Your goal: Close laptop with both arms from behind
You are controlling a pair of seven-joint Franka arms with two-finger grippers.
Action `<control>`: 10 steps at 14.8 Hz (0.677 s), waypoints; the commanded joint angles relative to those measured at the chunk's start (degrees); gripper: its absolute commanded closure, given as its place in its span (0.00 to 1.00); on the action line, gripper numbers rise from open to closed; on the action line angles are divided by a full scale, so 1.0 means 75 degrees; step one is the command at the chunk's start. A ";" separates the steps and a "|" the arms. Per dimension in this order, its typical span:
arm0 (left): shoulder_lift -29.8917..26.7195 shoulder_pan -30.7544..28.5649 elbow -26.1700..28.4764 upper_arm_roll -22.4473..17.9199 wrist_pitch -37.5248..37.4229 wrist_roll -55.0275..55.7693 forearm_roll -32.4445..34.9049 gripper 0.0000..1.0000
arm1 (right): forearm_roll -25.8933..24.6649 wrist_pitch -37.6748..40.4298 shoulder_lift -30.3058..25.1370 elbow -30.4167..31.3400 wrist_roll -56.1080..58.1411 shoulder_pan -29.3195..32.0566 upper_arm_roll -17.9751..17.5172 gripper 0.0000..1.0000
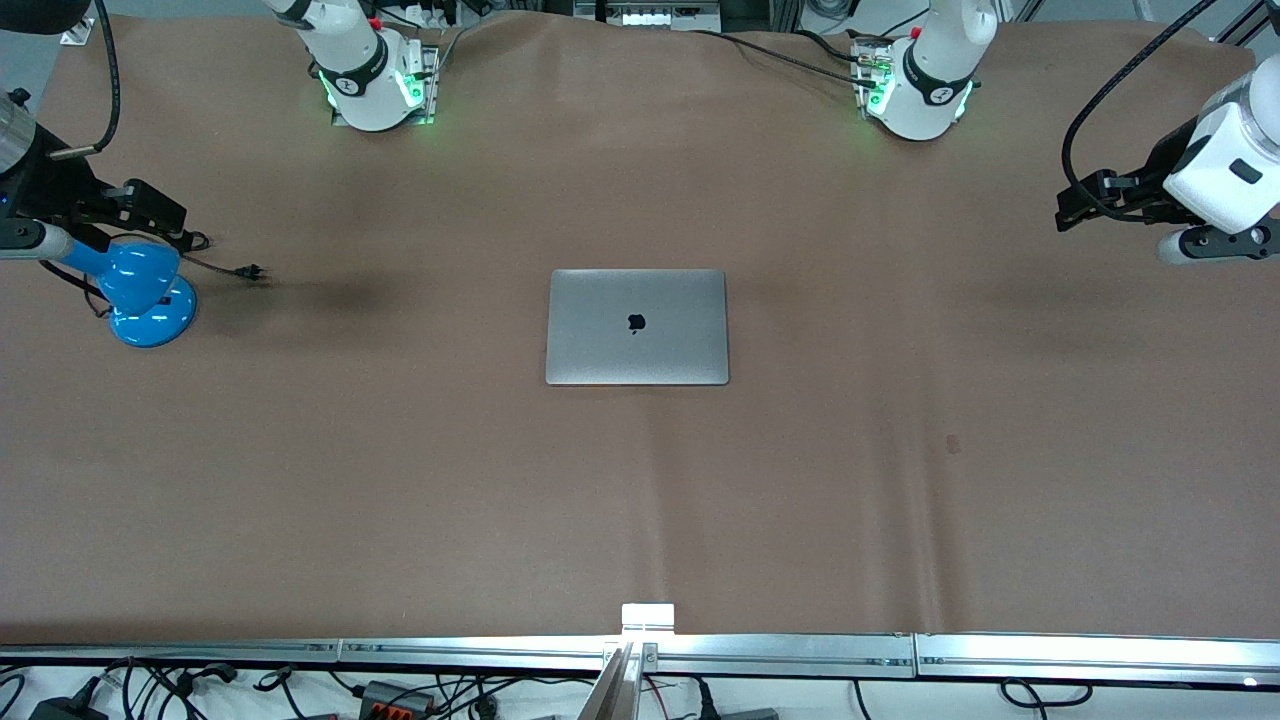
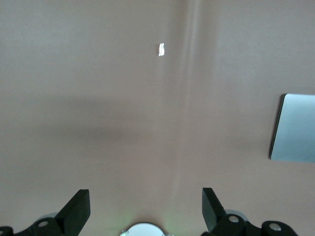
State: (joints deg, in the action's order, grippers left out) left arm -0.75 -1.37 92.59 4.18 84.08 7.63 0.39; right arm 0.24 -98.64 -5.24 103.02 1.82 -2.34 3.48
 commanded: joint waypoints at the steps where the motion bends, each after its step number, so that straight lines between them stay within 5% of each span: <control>1: 0.0111 -0.0004 -0.0169 0.0041 0.0260 -0.0150 -0.0051 0.00 | 0.0074 -0.0032 -0.0087 0.0081 0.0120 0.0031 -0.0030 0.00; 10: 0.0100 -0.0051 -0.0099 0.0017 0.0238 -0.0537 -0.0567 0.00 | 0.0050 0.0026 -0.0063 0.0081 0.0120 0.0359 -0.0382 0.00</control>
State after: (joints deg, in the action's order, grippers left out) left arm -0.32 -1.39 92.58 4.40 86.21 5.17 -3.31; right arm 0.24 -98.58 -5.03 103.02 1.82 -1.16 1.79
